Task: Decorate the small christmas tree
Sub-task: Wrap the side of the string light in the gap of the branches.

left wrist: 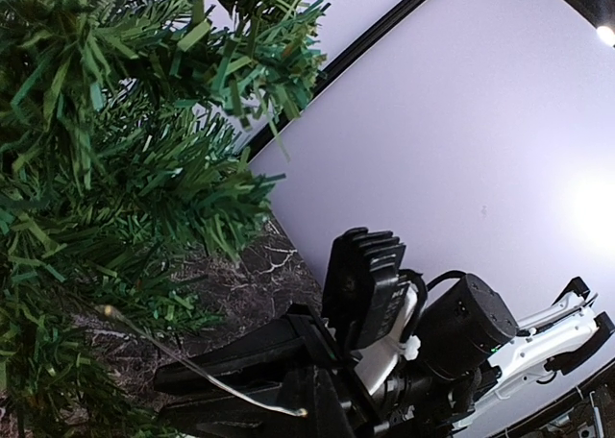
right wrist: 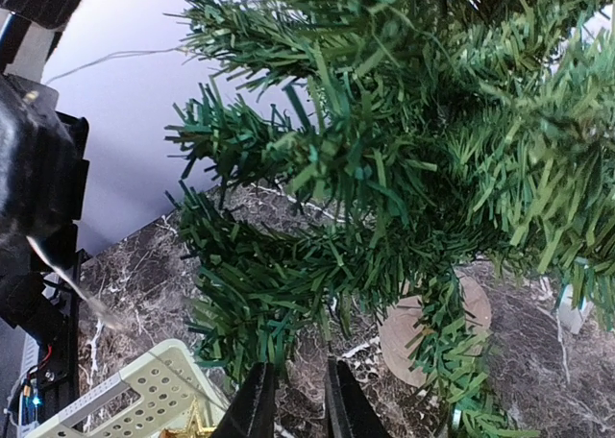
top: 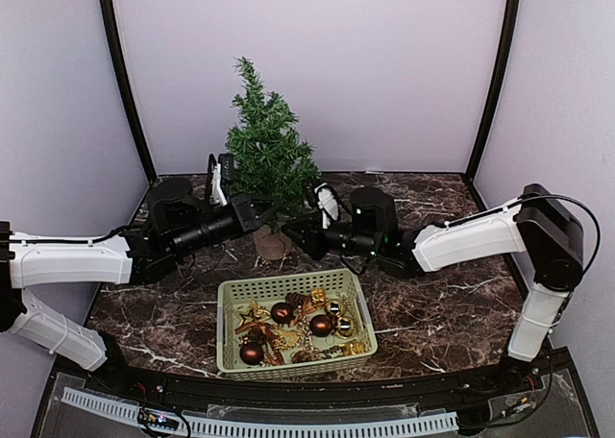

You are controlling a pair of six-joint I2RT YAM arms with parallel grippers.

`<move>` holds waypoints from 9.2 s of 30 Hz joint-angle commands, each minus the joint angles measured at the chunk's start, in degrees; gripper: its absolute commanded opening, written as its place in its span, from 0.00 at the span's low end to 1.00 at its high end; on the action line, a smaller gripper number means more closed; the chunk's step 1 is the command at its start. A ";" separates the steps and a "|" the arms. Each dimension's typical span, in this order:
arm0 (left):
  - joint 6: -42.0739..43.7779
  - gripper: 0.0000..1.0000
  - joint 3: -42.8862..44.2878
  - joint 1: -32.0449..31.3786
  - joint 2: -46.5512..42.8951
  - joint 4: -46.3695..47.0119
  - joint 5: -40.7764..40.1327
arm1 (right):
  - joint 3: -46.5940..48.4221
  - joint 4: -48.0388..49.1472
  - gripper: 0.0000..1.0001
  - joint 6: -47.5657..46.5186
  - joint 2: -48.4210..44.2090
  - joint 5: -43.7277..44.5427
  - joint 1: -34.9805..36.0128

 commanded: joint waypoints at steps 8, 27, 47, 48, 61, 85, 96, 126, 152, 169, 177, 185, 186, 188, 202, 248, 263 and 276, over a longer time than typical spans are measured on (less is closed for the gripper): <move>0.70 0.00 -0.51 0.47 -2.72 0.61 0.73 | -1.34 6.69 0.14 3.32 2.66 0.73 0.18; 9.46 0.65 -1.52 1.34 -15.52 -21.15 -2.27 | -5.08 -11.12 0.00 3.11 -12.88 13.18 -0.14; 0.09 0.80 -1.23 6.46 -6.88 -18.26 6.11 | 3.13 -35.55 0.00 6.65 -18.89 24.38 -1.48; -0.06 0.81 -0.79 6.54 -5.56 -17.61 6.32 | 3.53 -36.50 0.00 6.78 -18.82 24.59 -1.81; -3.44 0.20 -2.74 9.33 0.04 -7.54 7.75 | 8.16 -40.52 0.00 6.11 -16.54 22.48 -5.80; 4.36 0.00 -3.90 22.60 -1.26 -11.02 16.66 | 15.59 -47.56 0.00 1.01 -7.16 16.98 -2.07; 5.70 0.00 -3.48 24.62 0.42 -9.25 19.37 | 19.37 -49.05 0.00 2.15 -4.04 18.55 0.45; 9.29 0.00 -2.82 28.03 2.63 -9.07 23.16 | 28.03 -48.23 0.00 -1.66 1.04 16.93 -3.51; 15.24 0.65 -4.23 28.53 -5.97 -15.27 16.56 | 24.01 -35.15 0.00 3.63 8.76 7.95 -4.84; 8.02 0.73 -2.13 10.29 -0.60 -9.83 7.85 | 21.80 -32.40 0.00 4.77 8.18 8.71 -4.21; 7.46 0.78 0.85 10.04 5.35 -7.40 5.36 | 20.37 -31.27 0.00 4.92 6.84 9.14 -4.10; 7.88 0.35 1.46 10.11 6.75 -9.66 1.01 | 18.27 -31.46 0.00 4.74 4.29 11.31 -3.94; 8.32 0.30 1.39 10.07 6.53 -9.97 0.22 | 17.84 -31.69 0.00 4.74 3.64 11.84 -3.92; 9.16 0.17 1.19 10.05 5.56 -11.05 -0.84 | 16.96 -32.22 0.00 4.74 2.51 12.80 -3.93; 12.40 0.00 -2.22 14.31 -5.40 -20.55 -0.44 | 19.37 -44.75 0.00 0.28 -3.95 17.64 -2.53; 14.53 0.53 -5.84 21.82 -8.79 -19.27 8.97 | -0.95 -31.08 0.86 -4.86 -9.32 9.20 -4.15; 12.72 0.82 -5.83 21.82 -8.35 -20.64 14.56 | 3.44 -31.26 0.45 -7.01 0.57 2.93 -6.38; 10.55 0.10 -6.24 22.11 -5.19 -17.54 13.85 | -2.74 -34.23 0.00 -2.41 -15.36 10.87 -6.45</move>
